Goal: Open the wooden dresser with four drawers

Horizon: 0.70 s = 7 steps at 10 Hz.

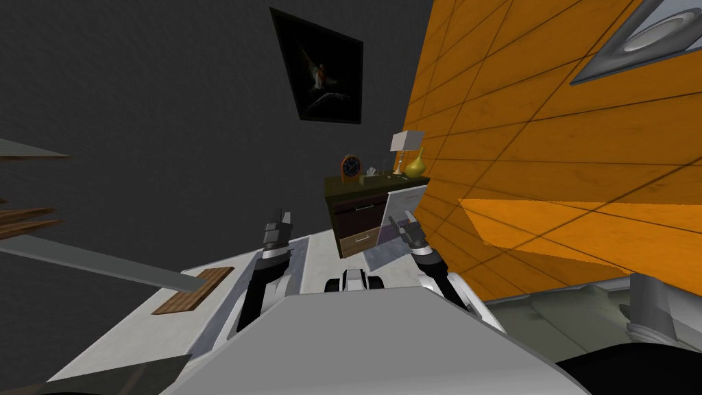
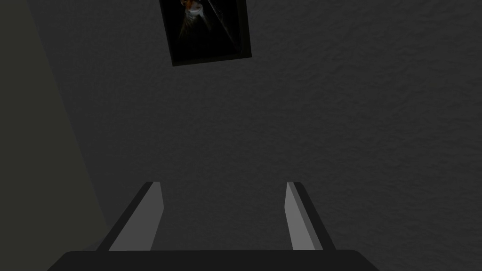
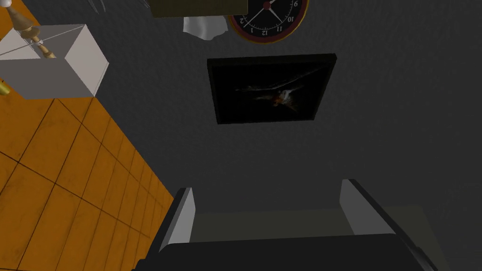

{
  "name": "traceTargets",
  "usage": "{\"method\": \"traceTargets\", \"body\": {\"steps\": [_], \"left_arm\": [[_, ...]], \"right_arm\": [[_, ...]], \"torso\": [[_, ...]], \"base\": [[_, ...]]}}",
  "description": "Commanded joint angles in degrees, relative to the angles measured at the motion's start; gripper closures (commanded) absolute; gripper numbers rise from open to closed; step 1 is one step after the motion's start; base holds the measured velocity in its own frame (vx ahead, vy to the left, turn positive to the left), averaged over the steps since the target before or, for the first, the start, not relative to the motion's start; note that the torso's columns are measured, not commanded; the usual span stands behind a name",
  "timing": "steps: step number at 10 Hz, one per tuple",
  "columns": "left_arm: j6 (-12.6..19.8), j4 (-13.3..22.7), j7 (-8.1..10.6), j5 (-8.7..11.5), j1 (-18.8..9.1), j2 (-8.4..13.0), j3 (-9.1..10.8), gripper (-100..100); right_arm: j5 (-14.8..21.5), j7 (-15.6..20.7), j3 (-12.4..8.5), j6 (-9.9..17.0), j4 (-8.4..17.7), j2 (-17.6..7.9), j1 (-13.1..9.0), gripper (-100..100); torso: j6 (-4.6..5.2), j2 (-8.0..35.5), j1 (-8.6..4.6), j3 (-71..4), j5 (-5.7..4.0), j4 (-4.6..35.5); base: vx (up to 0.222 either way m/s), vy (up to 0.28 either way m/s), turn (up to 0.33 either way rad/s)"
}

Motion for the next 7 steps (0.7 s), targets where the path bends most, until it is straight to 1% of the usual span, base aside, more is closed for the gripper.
{"method": "traceTargets", "body": {"steps": [1, 2, 3, 4, 5, 6, 7], "left_arm": [[0.0, 0.0, 0.0, 0.0, 0.0, 0.0, 0.0, 0], [0.0, 0.0, 0.0, 0.0, 0.0, 0.0, 0.0, 0], [0.0, 0.0, 0.0, 0.0, 0.0, 0.0, 0.0, 0], [0.0, 0.0, 0.0, 0.0, 0.0, 0.0, 0.0, 0], [0.0, 0.0, 0.0, 0.0, 0.0, 0.0, 0.0, 0], [0.0, 0.0, 0.0, 0.0, 0.0, 0.0, 0.0, 0], [0.0, 0.0, 0.0, 0.0, 0.0, 0.0, 0.0, 0]], "right_arm": [[1.64, 4.46, -0.04, -0.38, 0.83, -0.03, 0.13, -100], [1.64, 4.87, -0.04, -0.38, 0.83, -0.03, 0.13, -100], [3.23, 7.21, -0.05, -0.76, 1.6, 0.0, 0.31, -100], [3.23, 8.59, -0.05, -0.76, 1.6, 0.0, 0.31, -100], [3.23, 8.95, -0.05, -0.76, 1.6, 0.0, 0.31, -100], [4.83, 11.31, -0.07, -1.14, 2.4, 0.07, 0.49, -100], [4.83, 12.76, -0.07, -1.14, 2.4, 0.07, 0.49, -100]], "torso": [[0.01, -0.04, 0.05, -0.01, 0.0, 0.0], [0.0, -0.1, 0.05, -0.05, 0.01, -0.02], [0.0, -0.07, 0.01, -0.04, 0.0, -0.02], [0.01, -0.13, 0.08, -0.07, 0.01, -0.03], [0.0, -0.14, 0.1, -0.09, 0.03, -0.04], [0.0, -0.07, 0.03, -0.04, 0.01, -0.02], [0.0, -0.11, 0.07, -0.06, 0.01, -0.03]], "base": [[0.047, 0.035, -0.012], [0.025, 0.017, 0.001], [0.044, 0.034, -0.013], [0.049, 0.04, -0.012], [0.025, 0.02, 0.001], [0.043, 0.035, -0.014], [0.057, 0.038, -0.011]]}}
